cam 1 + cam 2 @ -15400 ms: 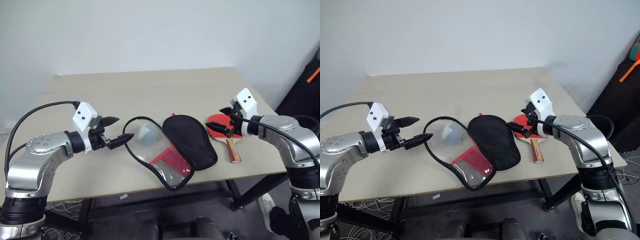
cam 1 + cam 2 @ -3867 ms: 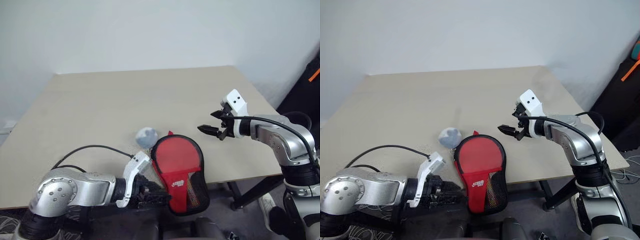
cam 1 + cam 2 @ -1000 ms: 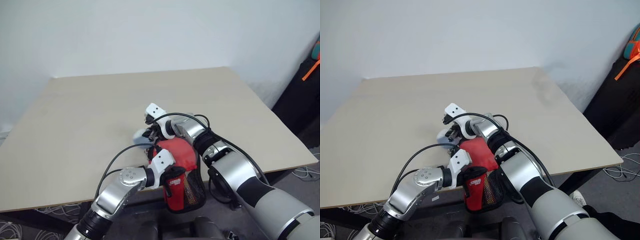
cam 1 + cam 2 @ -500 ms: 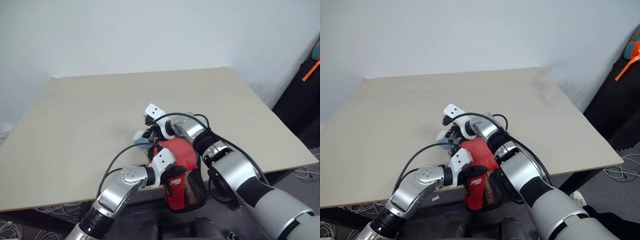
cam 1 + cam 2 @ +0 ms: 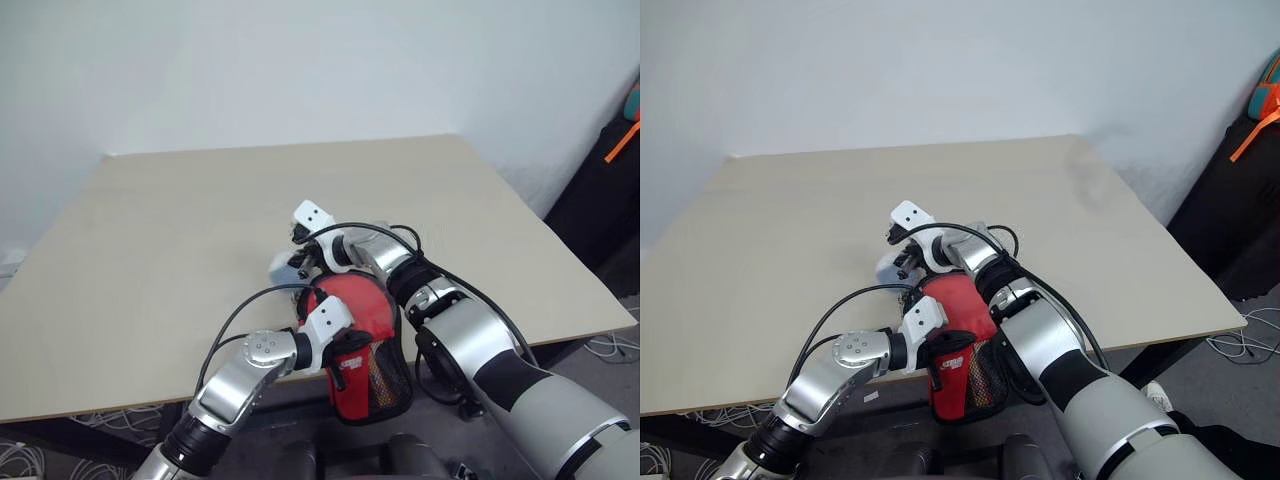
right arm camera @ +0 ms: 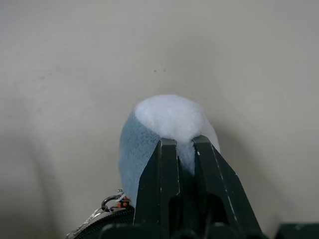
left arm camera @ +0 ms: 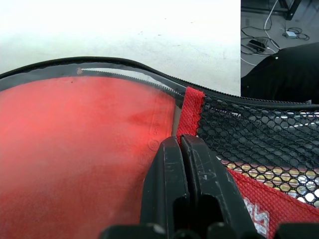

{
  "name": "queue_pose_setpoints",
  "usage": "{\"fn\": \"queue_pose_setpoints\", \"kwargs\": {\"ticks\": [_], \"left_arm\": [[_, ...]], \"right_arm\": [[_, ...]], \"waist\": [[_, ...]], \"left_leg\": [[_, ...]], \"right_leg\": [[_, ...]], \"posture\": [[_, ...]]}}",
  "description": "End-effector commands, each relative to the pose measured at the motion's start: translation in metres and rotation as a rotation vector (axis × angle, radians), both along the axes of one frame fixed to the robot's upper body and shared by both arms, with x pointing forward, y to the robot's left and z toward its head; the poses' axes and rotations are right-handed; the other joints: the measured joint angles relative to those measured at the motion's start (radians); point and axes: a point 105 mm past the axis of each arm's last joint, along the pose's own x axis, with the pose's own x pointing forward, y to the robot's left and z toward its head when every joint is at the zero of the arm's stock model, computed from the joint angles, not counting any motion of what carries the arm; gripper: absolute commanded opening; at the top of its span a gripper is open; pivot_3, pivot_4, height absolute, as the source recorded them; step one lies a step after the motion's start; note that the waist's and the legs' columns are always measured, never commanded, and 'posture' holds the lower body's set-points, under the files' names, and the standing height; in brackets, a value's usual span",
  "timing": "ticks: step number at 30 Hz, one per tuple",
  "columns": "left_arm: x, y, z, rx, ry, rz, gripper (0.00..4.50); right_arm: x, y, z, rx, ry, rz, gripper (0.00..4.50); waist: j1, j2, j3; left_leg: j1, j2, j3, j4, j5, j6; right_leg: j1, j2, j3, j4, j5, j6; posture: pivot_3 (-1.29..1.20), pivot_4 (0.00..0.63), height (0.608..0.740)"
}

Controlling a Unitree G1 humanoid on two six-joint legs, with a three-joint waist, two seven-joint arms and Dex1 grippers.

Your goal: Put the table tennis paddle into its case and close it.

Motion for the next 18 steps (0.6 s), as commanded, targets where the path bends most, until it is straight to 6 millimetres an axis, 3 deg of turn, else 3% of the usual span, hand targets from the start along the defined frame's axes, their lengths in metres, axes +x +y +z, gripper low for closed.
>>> {"fn": "queue_pose_setpoints", "kwargs": {"ticks": [1, 18], "left_arm": [[-0.002, 0.010, -0.025, 0.078, 0.073, 0.044, 0.00], [-0.002, 0.008, -0.027, 0.073, 0.086, 0.060, 0.00]], "right_arm": [[0.014, 0.004, 0.032, 0.023, -0.132, -0.034, 0.01], [0.039, -0.018, 0.031, -0.081, -0.286, -0.214, 0.01]], "waist": [[0.000, 0.000, 0.000], [0.001, 0.000, 0.000]], "left_leg": [[0.000, 0.000, 0.000, 0.000, 0.000, 0.000], [0.000, 0.000, 0.000, 0.000, 0.000, 0.000]], "right_leg": [[0.000, 0.000, 0.000, 0.000, 0.000, 0.000], [0.000, 0.000, 0.000, 0.000, 0.000, 0.000]], "posture": [[0.00, 0.000, 0.740], [0.00, 0.000, 0.740]]}}
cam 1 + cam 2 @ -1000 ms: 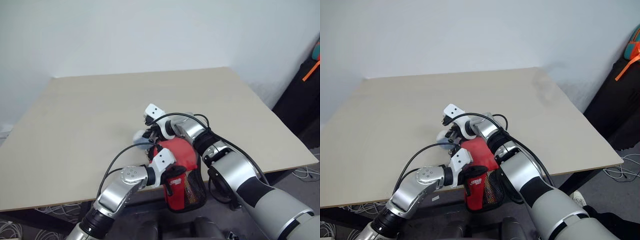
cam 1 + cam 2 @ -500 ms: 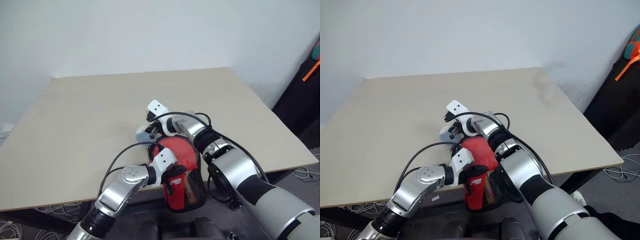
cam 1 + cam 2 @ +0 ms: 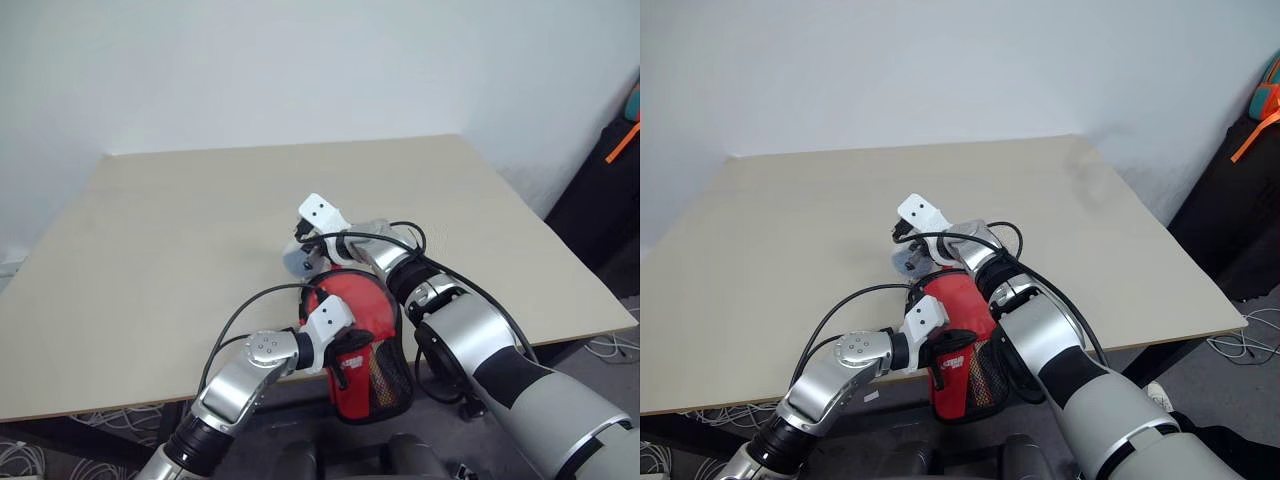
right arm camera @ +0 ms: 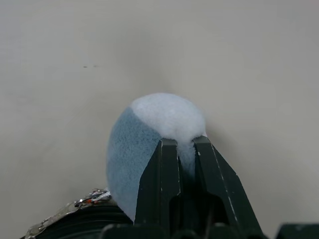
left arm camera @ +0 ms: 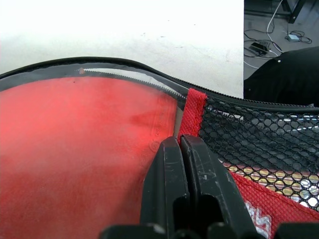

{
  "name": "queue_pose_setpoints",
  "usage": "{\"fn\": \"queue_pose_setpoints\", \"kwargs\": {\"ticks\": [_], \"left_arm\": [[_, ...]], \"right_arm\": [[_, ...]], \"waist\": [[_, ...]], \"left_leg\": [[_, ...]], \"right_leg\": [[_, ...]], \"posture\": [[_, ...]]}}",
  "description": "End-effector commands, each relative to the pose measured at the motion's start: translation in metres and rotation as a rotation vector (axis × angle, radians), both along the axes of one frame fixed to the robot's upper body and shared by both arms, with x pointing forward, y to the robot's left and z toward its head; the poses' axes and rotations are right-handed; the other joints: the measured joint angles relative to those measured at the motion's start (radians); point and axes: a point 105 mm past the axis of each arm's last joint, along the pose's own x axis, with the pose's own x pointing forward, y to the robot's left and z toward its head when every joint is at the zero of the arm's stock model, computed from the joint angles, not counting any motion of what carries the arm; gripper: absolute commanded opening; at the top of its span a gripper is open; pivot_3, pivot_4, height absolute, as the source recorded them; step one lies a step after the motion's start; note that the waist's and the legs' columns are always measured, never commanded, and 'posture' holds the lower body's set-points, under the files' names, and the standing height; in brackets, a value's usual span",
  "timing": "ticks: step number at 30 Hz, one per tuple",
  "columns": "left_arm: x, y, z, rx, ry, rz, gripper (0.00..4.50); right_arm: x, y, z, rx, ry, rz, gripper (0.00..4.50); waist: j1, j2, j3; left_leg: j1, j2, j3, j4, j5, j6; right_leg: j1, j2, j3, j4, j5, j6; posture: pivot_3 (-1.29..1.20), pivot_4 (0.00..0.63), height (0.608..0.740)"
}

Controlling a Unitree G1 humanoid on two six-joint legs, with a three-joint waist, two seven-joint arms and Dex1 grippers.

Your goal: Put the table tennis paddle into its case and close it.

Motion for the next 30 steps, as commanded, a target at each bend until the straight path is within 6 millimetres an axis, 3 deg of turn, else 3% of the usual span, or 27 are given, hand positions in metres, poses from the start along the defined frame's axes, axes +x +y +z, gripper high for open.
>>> {"fn": "queue_pose_setpoints", "kwargs": {"ticks": [1, 8, 30], "left_arm": [[-0.003, 0.010, -0.027, 0.081, 0.085, 0.049, 0.00], [0.003, 0.013, -0.030, 0.087, 0.087, 0.089, 0.00], [0.019, 0.021, -0.037, 0.111, 0.076, 0.186, 0.00]], "right_arm": [[0.016, -0.007, 0.029, -0.002, -0.118, -0.056, 0.01], [0.024, -0.017, 0.031, -0.004, -0.132, -0.122, 0.01], [0.014, -0.012, 0.025, 0.005, -0.056, -0.022, 0.01]], "waist": [[0.000, 0.000, 0.000], [0.000, 0.000, 0.000], [0.000, 0.000, 0.000]], "left_leg": [[0.000, 0.000, 0.000, 0.000, 0.000, 0.000], [0.000, 0.000, 0.000, 0.000, 0.000, 0.000], [0.001, 0.000, -0.002, 0.002, 0.000, 0.000]], "right_leg": [[0.000, 0.000, 0.000, 0.000, 0.000, 0.000], [0.000, 0.000, 0.000, 0.000, 0.000, 0.000], [0.002, 0.000, -0.002, 0.000, 0.000, 0.000]], "posture": [[0.00, 0.000, 0.740], [0.00, 0.000, 0.740], [0.00, 0.000, 0.740]]}}
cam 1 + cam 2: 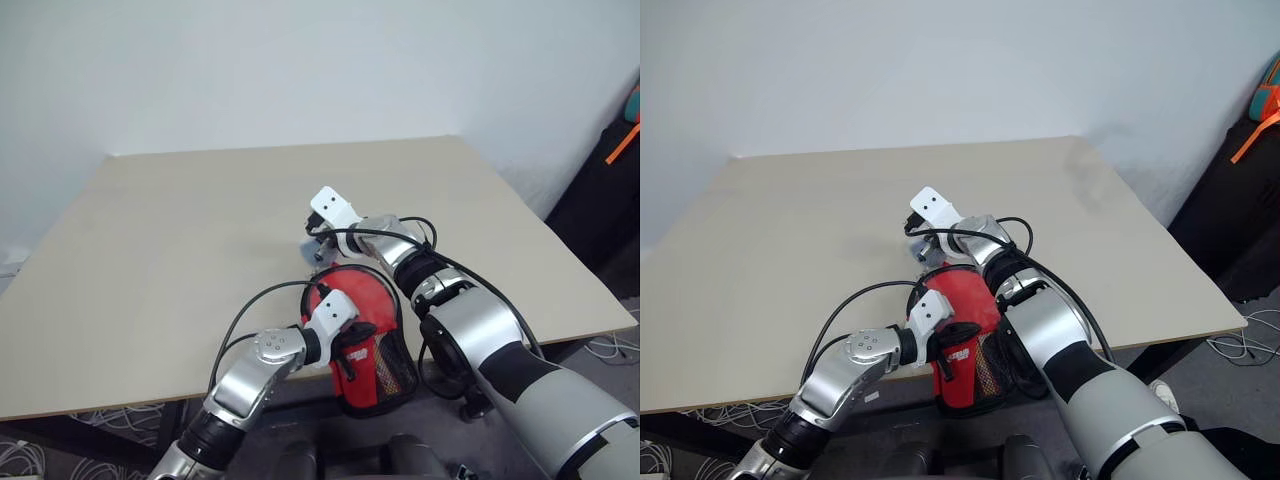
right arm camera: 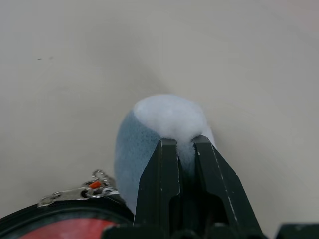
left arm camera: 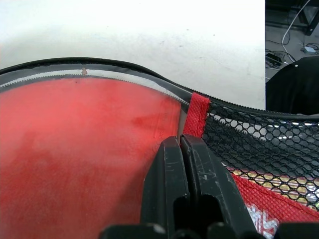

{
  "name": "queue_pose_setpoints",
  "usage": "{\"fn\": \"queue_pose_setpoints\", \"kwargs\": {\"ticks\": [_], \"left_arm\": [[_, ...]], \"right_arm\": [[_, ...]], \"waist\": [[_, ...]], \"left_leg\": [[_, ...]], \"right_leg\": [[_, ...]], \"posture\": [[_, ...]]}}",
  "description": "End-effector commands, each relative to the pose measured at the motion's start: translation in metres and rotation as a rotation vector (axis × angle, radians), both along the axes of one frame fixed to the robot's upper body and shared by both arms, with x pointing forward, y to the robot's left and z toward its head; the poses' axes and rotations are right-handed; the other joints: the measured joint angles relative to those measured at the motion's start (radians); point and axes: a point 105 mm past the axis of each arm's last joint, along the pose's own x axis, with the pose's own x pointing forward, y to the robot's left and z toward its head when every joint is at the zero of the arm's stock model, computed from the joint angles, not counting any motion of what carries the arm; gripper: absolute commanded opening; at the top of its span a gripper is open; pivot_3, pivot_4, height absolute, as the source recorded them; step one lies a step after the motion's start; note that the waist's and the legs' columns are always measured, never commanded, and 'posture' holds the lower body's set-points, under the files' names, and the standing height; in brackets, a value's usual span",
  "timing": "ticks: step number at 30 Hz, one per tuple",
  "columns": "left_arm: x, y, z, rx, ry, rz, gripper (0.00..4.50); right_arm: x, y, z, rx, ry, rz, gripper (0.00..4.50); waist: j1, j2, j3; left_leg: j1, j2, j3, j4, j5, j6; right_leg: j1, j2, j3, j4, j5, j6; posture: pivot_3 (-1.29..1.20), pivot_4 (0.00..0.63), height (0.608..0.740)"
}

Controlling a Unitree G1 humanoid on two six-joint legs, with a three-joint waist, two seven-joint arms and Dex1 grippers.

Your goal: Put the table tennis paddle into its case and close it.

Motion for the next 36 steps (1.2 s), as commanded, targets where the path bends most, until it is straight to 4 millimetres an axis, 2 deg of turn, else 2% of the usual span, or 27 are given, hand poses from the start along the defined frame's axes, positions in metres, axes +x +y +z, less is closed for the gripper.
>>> {"fn": "queue_pose_setpoints", "kwargs": {"ticks": [1, 10, 18, 29, 36], "left_arm": [[0.005, 0.027, -0.035, 0.131, 0.089, 0.110, 0.00], [-0.004, 0.030, -0.036, 0.139, 0.103, 0.091, 0.00], [-0.005, 0.029, -0.036, 0.136, 0.108, 0.092, 0.00], [-0.007, 0.028, -0.037, 0.128, 0.114, 0.092, 0.00], [-0.006, 0.027, -0.037, 0.128, 0.113, 0.090, 0.00]], "right_arm": [[0.005, 0.004, 0.022, 0.029, -0.050, 0.020, 0.01], [0.003, 0.010, 0.032, 0.097, -0.044, 0.039, 0.01], [0.022, -0.008, 0.038, 0.087, -0.132, -0.135, 0.01], [0.034, -0.040, 0.024, -0.149, -0.273, -0.203, 0.01], [0.042, -0.071, 0.022, -0.247, -0.305, -0.233, 0.01]], "waist": [[0.000, 0.000, 0.000], [-0.008, 0.000, 0.000], [-0.013, 0.000, 0.000], [-0.013, 0.001, 0.000], [-0.013, 0.001, 0.000]], "left_leg": [[0.000, 0.000, 0.000, 0.000, 0.000, 0.000], [0.000, 0.000, 0.000, -0.001, 0.000, 0.000], [0.000, 0.000, 0.000, -0.002, 0.000, 0.000], [0.000, 0.000, 0.000, -0.002, 0.000, 0.000], [0.000, 0.000, 0.000, -0.002, 0.000, 0.000]], "right_leg": [[0.000, 0.000, 0.000, 0.000, 0.000, 0.000], [0.000, 0.000, 0.000, 0.000, 0.000, 0.000], [-0.001, 0.000, 0.000, 0.000, 0.000, 0.000], [-0.001, 0.000, 0.000, 0.000, -0.001, -0.001], [-0.001, 0.000, 0.000, 0.000, -0.001, -0.001]], "posture": [[0.00, 0.000, 0.740], [0.00, 0.000, 0.740], [0.00, 0.000, 0.740], [0.00, 0.000, 0.740], [0.00, 0.000, 0.740]]}}
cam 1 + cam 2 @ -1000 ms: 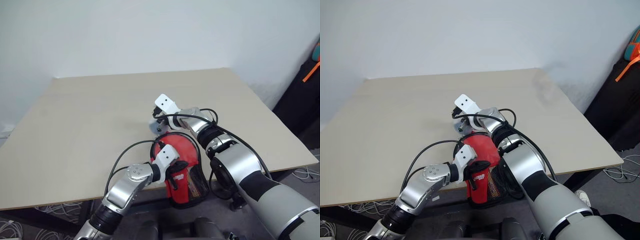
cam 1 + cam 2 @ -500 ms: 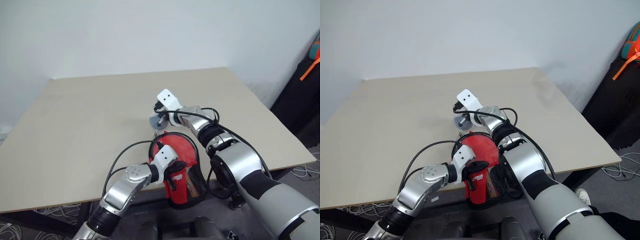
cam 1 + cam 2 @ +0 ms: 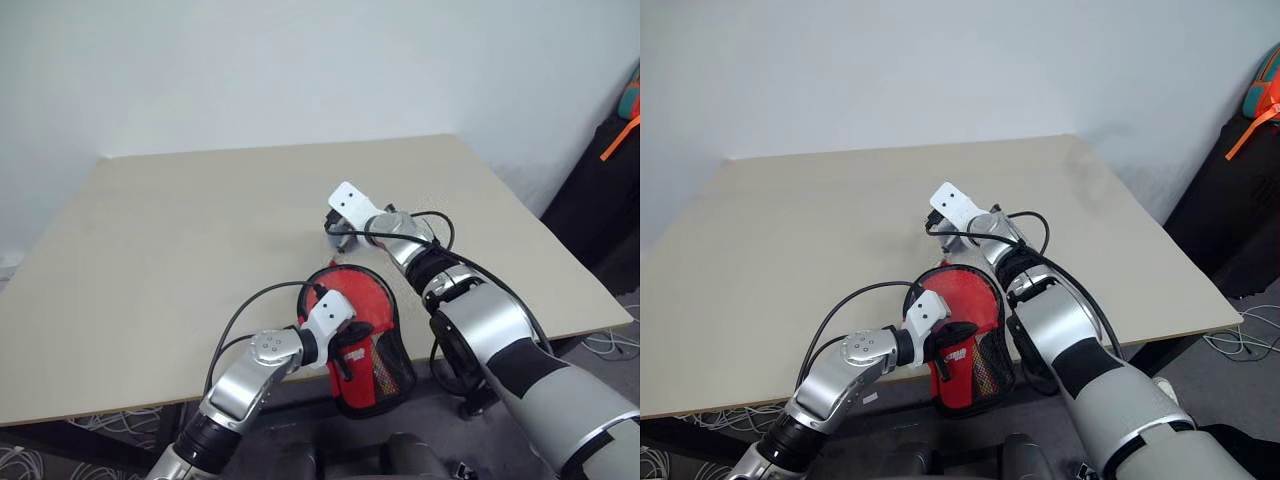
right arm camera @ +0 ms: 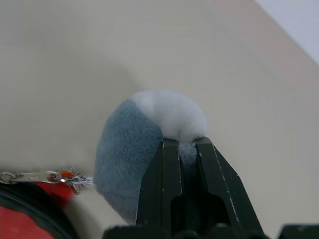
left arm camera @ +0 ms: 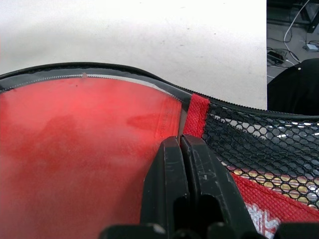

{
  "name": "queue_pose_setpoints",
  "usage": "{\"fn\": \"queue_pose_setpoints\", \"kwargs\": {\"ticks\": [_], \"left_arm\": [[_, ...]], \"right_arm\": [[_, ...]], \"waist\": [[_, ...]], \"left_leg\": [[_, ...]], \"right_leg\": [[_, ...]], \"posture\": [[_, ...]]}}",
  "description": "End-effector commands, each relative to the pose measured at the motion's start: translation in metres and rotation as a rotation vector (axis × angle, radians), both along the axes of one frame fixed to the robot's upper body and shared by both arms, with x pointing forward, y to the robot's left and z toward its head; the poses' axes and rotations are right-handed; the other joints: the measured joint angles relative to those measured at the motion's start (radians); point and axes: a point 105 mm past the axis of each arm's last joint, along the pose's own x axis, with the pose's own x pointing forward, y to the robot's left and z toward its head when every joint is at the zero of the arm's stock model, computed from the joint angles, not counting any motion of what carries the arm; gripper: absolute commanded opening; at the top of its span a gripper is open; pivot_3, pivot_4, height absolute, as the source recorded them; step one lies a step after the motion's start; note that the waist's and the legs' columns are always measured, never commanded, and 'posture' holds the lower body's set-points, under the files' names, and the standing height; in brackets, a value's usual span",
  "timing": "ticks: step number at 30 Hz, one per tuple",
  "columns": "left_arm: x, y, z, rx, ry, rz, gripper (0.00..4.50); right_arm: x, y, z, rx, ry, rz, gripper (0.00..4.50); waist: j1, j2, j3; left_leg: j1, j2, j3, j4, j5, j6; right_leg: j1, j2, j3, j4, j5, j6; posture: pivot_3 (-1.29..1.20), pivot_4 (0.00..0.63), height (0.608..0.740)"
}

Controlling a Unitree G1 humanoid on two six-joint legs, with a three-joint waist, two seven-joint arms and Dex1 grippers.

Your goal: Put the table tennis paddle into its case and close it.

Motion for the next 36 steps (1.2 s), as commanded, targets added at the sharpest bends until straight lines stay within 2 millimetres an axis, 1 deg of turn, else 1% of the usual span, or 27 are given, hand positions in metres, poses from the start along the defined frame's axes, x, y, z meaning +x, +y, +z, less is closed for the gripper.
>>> {"fn": "queue_pose_setpoints", "kwargs": {"ticks": [1, 5, 9, 16, 21, 26, 32, 36], "left_arm": [[-0.003, 0.022, -0.036, 0.121, 0.117, 0.076, 0.00], [-0.002, 0.022, -0.036, 0.121, 0.117, 0.075, 0.00], [-0.001, 0.020, -0.036, 0.120, 0.117, 0.068, 0.00], [-0.001, 0.017, -0.037, 0.117, 0.118, 0.058, 0.00], [0.000, 0.015, -0.037, 0.116, 0.118, 0.054, 0.00], [0.000, 0.015, -0.037, 0.115, 0.121, 0.053, 0.00], [0.001, 0.015, -0.037, 0.115, 0.121, 0.049, 0.00], [0.002, 0.015, -0.037, 0.116, 0.120, 0.046, 0.00]], "right_arm": [[0.012, -0.021, 0.019, -0.055, -0.087, -0.029, 0.01], [0.015, -0.039, 0.020, -0.078, -0.091, -0.046, 0.01], [0.018, -0.062, 0.022, -0.101, -0.083, -0.054, 0.01], [0.012, -0.084, 0.020, -0.127, -0.049, -0.007, 0.01], [-0.008, -0.108, 0.014, -0.143, -0.011, 0.030, 0.01], [-0.031, -0.128, 0.010, -0.147, 0.026, 0.002, 0.01], [-0.053, -0.143, 0.009, -0.152, 0.057, -0.022, 0.01], [-0.067, -0.152, 0.008, -0.164, 0.093, 0.003, 0.01]], "waist": [[0.000, 0.000, 0.000], [0.000, 0.001, 0.000], [0.001, 0.001, 0.000], [0.002, 0.002, 0.000], [0.014, 0.002, 0.000], [0.014, 0.004, -0.001], [0.016, 0.004, -0.001], [0.021, 0.004, -0.001]], "left_leg": [[0.000, 0.000, 0.000, 0.000, 0.000, 0.000], [0.000, 0.000, 0.000, 0.000, 0.000, 0.001], [0.000, 0.000, 0.000, 0.000, 0.000, 0.001], [0.000, -0.001, 0.000, 0.001, 0.001, 0.001], [-0.001, -0.001, 0.000, 0.002, 0.001, 0.002], [-0.001, -0.002, 0.001, 0.002, 0.001, 0.002], [-0.001, -0.002, 0.001, 0.002, 0.001, 0.002], [-0.001, -0.002, 0.001, 0.003, 0.001, 0.002]], "right_leg": [[0.000, 0.000, 0.000, 0.000, 0.000, 0.000], [0.000, 0.000, 0.000, 0.000, 0.000, 0.000], [0.000, 0.000, 0.000, 0.000, 0.000, 0.000], [0.001, 0.000, 0.001, 0.000, 0.000, 0.000], [0.001, -0.001, 0.001, -0.001, 0.000, 0.000], [0.001, -0.001, 0.001, -0.001, -0.001, 0.000], [0.001, -0.002, 0.000, -0.001, -0.001, -0.001], [0.001, -0.002, 0.000, -0.002, -0.001, 0.000]], "posture": [[0.00, 0.000, 0.740], [0.00, 0.000, 0.740], [0.00, 0.000, 0.740], [0.00, 0.000, 0.740], [0.00, 0.000, 0.740], [0.00, 0.000, 0.740], [0.00, 0.000, 0.740], [0.00, 0.000, 0.740]]}}
